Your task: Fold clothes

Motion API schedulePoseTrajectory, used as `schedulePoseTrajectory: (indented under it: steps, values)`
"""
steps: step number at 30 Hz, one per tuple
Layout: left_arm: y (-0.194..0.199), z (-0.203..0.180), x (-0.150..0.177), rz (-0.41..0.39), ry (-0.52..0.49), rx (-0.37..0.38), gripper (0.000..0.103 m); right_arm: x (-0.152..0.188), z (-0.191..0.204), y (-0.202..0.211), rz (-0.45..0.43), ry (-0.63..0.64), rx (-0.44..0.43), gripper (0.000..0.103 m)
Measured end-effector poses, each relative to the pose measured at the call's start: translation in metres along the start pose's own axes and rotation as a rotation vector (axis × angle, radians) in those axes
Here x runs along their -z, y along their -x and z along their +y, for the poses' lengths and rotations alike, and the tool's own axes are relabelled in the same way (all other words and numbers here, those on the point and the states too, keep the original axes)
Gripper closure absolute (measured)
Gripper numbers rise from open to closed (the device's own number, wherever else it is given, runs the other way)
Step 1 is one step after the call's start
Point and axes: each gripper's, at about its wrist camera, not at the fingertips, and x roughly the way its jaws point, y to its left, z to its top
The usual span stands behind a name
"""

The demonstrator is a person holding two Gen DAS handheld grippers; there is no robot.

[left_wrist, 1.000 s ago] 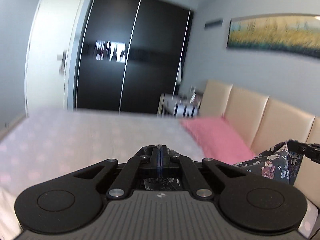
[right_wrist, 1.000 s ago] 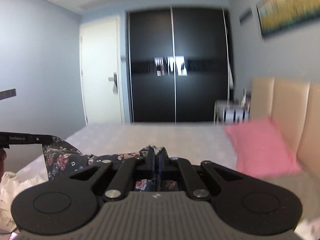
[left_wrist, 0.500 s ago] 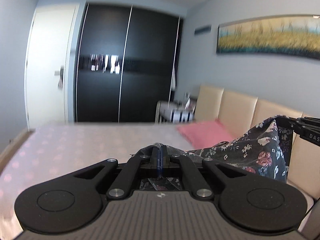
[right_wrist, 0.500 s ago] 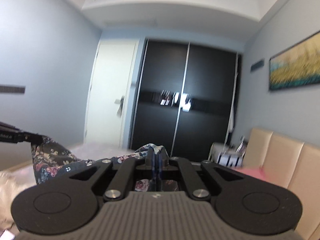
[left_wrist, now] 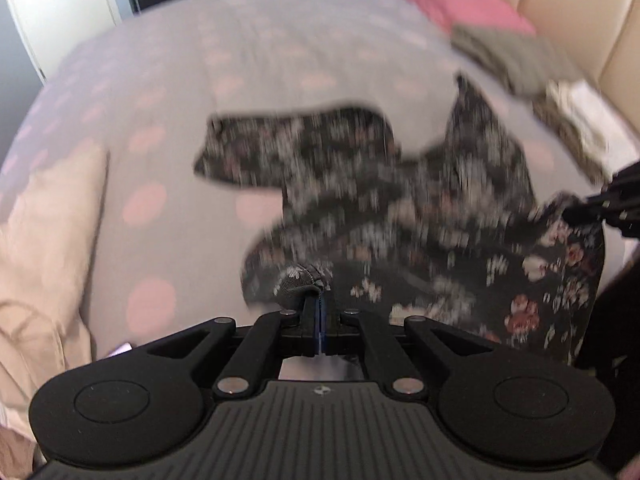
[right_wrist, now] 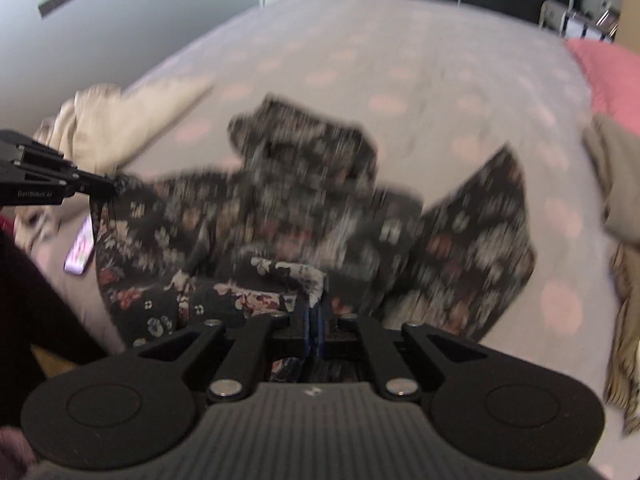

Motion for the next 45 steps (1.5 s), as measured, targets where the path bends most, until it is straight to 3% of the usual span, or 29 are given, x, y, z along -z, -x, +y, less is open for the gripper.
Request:
schedulePoseTrajectory:
  steps: [4, 5, 8, 9, 15, 22, 26, 29, 30, 32, 34, 36, 37, 41, 45]
  values:
    - [-0.013, 0.004, 0.009, 0.092, -0.022, 0.027, 0.102, 0.027, 0.016, -0.021, 0.122, 0.022, -0.03, 0.094]
    - [-0.011, 0.005, 0.007, 0.093, -0.02, 0.027, 0.097, 0.027, 0.015, -0.017, 0.121, 0.023, -0.025, 0.09]
    - [0.0, 0.005, 0.005, 0.082, -0.024, 0.038, 0.065, 0.024, 0.011, -0.002, 0.103, 0.027, -0.007, 0.057]
    - [0.003, 0.003, 0.005, 0.073, -0.026, 0.04, 0.06, 0.02, 0.008, 0.004, 0.087, 0.029, 0.004, 0.053]
    - [-0.003, -0.011, -0.024, 0.015, 0.019, 0.117, 0.059, -0.007, -0.017, 0.016, -0.022, -0.027, 0.056, 0.05]
    - [-0.018, -0.029, -0.064, -0.049, 0.078, 0.214, 0.059, -0.034, -0.041, -0.03, -0.05, -0.149, 0.054, 0.044]
    - [-0.061, -0.046, -0.081, -0.008, 0.08, 0.205, 0.06, -0.038, -0.057, -0.056, -0.06, -0.218, 0.066, 0.042]
    - [-0.089, -0.054, -0.084, 0.016, 0.089, 0.176, 0.078, -0.037, -0.067, -0.065, -0.06, -0.265, 0.034, 0.042]
    - [-0.094, -0.055, -0.083, 0.013, 0.092, 0.166, 0.088, -0.036, -0.071, -0.067, -0.059, -0.281, 0.024, 0.042]
    - [-0.098, -0.051, -0.079, 0.002, 0.094, 0.157, 0.099, -0.035, -0.078, -0.073, -0.059, -0.312, 0.002, 0.045]
    - [-0.089, -0.044, -0.074, -0.012, 0.103, 0.161, 0.102, -0.034, -0.085, -0.079, -0.058, -0.343, -0.02, 0.061]
    - [-0.074, -0.035, -0.067, -0.027, 0.114, 0.173, 0.103, -0.035, -0.086, -0.081, -0.062, -0.36, -0.05, 0.092]
    - [-0.066, -0.031, -0.064, -0.035, 0.12, 0.179, 0.103, -0.035, -0.086, -0.082, -0.063, -0.368, -0.065, 0.096]
    - [-0.035, -0.013, -0.049, -0.06, 0.143, 0.2, 0.103, -0.041, -0.069, -0.067, -0.103, -0.3, -0.157, 0.102]
    - [-0.007, 0.001, -0.026, 0.01, 0.148, 0.189, 0.103, -0.043, -0.042, -0.063, -0.076, -0.228, -0.259, 0.101]
